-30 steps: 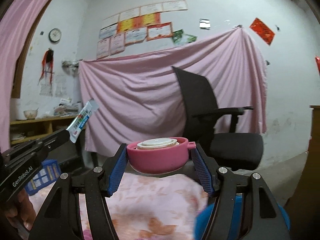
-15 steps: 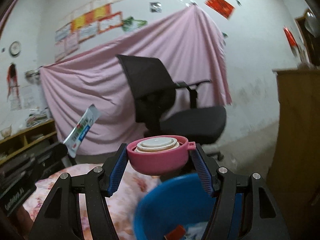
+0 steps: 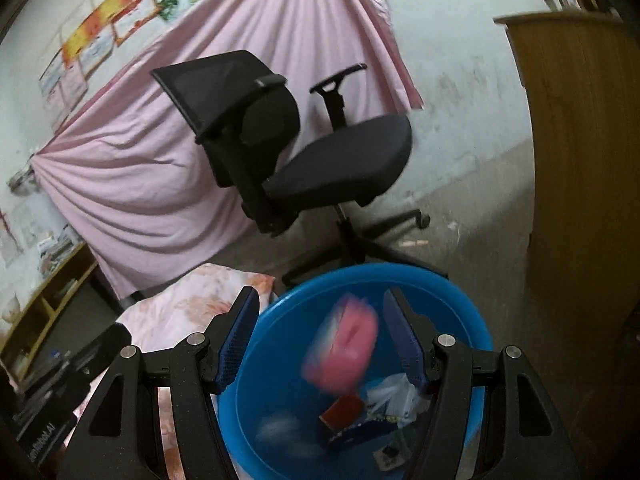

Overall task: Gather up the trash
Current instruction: 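Open both grippers to drop the tape roll and tube into the basin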

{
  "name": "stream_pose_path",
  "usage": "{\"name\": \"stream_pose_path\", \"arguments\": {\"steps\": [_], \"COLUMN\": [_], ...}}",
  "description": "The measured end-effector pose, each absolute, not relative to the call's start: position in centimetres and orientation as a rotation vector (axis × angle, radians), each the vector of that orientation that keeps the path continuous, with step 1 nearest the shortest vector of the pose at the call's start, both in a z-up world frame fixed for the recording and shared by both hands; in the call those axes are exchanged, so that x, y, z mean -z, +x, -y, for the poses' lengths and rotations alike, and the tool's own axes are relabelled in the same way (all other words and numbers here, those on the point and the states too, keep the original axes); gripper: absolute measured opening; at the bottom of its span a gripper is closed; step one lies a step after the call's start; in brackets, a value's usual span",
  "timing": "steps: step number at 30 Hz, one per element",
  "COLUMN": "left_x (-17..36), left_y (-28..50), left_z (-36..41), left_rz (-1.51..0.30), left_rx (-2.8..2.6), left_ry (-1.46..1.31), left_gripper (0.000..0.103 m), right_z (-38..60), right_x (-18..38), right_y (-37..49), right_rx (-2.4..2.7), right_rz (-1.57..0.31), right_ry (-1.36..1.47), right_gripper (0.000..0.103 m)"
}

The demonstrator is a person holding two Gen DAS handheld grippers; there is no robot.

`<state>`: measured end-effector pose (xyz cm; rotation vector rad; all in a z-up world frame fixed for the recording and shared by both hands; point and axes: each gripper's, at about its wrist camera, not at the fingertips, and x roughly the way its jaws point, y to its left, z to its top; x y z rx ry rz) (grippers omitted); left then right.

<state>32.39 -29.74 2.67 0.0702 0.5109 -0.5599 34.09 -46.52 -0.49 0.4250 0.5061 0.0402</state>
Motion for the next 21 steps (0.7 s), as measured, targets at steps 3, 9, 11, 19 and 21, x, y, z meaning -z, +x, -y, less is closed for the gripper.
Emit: {"name": "stream_pose_path", "arguments": {"steps": [3,9,11,19,21], "left_x": [-2.4,-2.0,-2.0,-2.3,-2.5], "left_y": [32.4,32.6,32.7,32.6,32.6], "left_z": [30.1,30.2,30.0,29.0,28.7], "left_rz": [-0.539,-0.578,-0.584,-0.583,-0.58], "left_rx": [0.564,0.559,0.555,0.54,0.537], "left_ry": [0.064,0.053,0.046,0.037,0.042], "left_gripper": [0.0,0.0,0.0,0.0,0.0], "right_z": [47.1,47.6,47.7,47.7,47.6], "right_x": [0.6,0.5,0.5,0.3,0.2], "right_y": [33.9,33.6,33.6,33.7,33.8], "right_rx": [-0.04,-0.035,-0.032,-0.029,-0.03], "right_rz": [-0.511,-0.506,-0.504,-0.499,-0.499], "right_ry": [0.442,0.447,0.446,0.436,0.424], "right_gripper": [0.064,0.064,0.064,0.064,0.064]}}
